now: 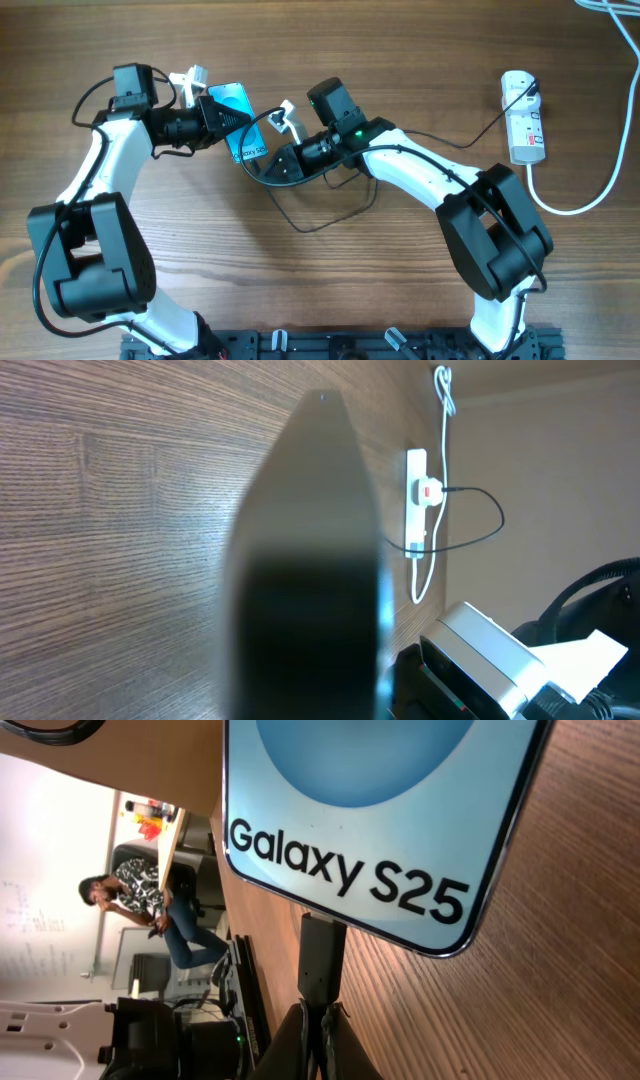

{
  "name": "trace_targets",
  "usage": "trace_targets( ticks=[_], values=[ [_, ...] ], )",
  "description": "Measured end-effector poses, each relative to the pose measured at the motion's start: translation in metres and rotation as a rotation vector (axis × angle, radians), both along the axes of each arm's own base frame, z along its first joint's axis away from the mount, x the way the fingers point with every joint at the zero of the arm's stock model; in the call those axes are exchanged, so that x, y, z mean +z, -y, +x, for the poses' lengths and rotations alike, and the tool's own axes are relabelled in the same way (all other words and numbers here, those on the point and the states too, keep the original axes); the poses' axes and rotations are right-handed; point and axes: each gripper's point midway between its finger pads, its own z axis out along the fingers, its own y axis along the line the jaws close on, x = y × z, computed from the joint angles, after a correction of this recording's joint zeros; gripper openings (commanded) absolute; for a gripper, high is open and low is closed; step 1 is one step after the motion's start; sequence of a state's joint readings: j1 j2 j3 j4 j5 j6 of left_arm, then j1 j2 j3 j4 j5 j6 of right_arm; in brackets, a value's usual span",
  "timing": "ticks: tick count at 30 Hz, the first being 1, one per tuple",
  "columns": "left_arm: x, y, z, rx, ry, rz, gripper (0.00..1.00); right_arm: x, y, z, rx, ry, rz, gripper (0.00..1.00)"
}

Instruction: Plug charger to phone and switch on socket

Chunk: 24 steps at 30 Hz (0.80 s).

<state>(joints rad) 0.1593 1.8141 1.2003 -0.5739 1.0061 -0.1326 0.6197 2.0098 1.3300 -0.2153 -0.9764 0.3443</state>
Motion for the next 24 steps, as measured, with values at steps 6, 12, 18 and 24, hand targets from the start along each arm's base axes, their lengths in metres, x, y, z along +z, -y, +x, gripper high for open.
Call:
trace_targets(
  ticks=[6,12,18,24],
  values=[
    [0.002,-0.004,0.003,0.029,-0.027,-0.006,0.04,0.006,-0.004,0.004,-0.004,0.018,0.034,0.04],
    [0.005,-0.010,0.007,0.058,-0.033,-0.006,0.04,0.011,-0.008,0.010,-0.034,0.019,0.069,0.04],
    [0.007,-0.012,0.010,0.062,-0.022,-0.001,0.04,0.013,-0.010,0.014,-0.046,0.030,0.085,0.04],
    [0.001,-0.008,0.001,0.055,-0.067,-0.006,0.04,0.027,-0.012,0.038,-0.105,0.129,0.117,0.40]
  ],
)
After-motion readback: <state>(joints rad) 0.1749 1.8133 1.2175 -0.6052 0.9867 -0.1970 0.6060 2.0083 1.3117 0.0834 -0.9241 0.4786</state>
